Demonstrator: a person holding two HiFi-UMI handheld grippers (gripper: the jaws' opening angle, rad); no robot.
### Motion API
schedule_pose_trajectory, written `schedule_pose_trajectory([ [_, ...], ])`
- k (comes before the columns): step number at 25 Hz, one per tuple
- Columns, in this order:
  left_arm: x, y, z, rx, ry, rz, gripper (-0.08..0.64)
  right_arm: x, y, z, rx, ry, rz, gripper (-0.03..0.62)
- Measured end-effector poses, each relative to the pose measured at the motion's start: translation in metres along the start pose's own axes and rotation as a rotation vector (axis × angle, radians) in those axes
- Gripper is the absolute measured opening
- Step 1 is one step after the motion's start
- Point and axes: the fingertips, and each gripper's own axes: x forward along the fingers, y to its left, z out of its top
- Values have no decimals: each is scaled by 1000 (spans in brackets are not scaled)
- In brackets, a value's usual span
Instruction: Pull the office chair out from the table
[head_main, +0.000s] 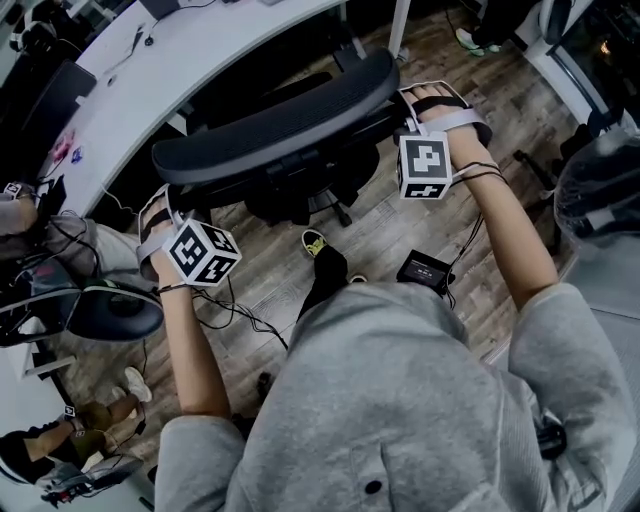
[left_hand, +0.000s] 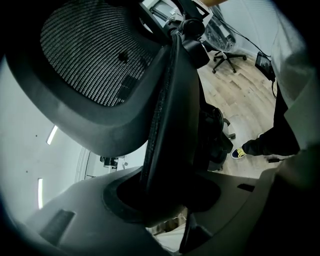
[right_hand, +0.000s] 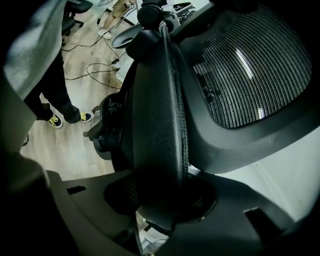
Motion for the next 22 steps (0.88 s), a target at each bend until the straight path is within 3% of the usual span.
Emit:
schedule_pose_trajectory([
  [22,-82,-57,-12,1,-26,14,186,-93,55,6,-13,9,-12,155],
])
